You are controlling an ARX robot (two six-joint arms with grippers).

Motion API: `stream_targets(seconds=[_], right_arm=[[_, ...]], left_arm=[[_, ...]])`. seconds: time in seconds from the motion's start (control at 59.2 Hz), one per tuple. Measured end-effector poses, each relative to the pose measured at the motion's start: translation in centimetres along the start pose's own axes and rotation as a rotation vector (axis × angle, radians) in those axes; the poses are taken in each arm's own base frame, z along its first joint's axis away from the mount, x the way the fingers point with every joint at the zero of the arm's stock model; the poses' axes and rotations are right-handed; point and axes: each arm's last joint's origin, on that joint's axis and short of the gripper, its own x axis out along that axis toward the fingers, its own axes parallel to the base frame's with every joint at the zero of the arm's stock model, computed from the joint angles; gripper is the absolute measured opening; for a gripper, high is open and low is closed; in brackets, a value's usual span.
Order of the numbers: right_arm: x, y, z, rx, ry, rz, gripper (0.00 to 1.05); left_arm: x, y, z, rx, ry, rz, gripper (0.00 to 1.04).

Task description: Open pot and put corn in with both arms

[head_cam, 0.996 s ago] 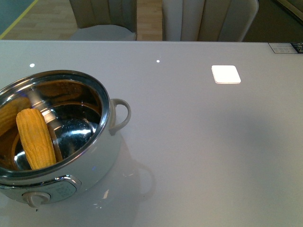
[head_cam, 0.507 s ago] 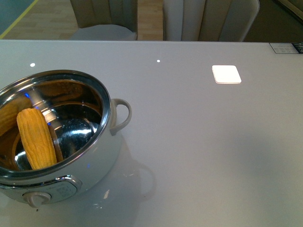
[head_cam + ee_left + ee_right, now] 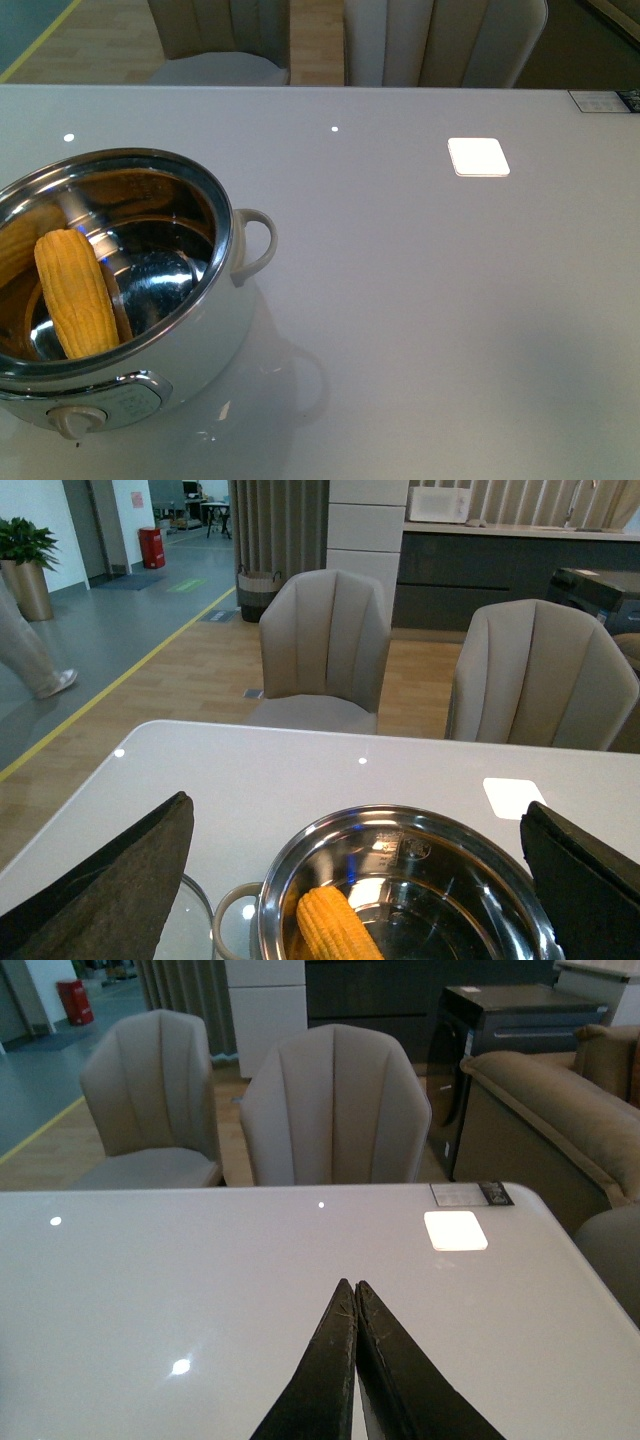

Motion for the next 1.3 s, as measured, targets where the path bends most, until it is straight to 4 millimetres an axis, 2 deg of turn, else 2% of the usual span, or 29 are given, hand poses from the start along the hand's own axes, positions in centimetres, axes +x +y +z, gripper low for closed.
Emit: stream_targets(seconds=[0.557, 1.148, 1.3], right_arm=[[-2.2, 0.0, 0.8, 0.000, -0.026, 0.001, 0.02], [-3.5, 0.0, 0.7, 0.000, -0.028, 0.001, 0.02], [-4.6, 0.0, 0.4, 0.000, -0.019, 0.000, 0.02]], left_arm=[[0.0, 0.0, 0.0, 0.000, 0.000, 0.000, 0.98], [0.0, 0.0, 0.0, 0.000, 0.000, 0.000, 0.98], [0.0, 0.0, 0.0, 0.000, 0.000, 0.000, 0.98]])
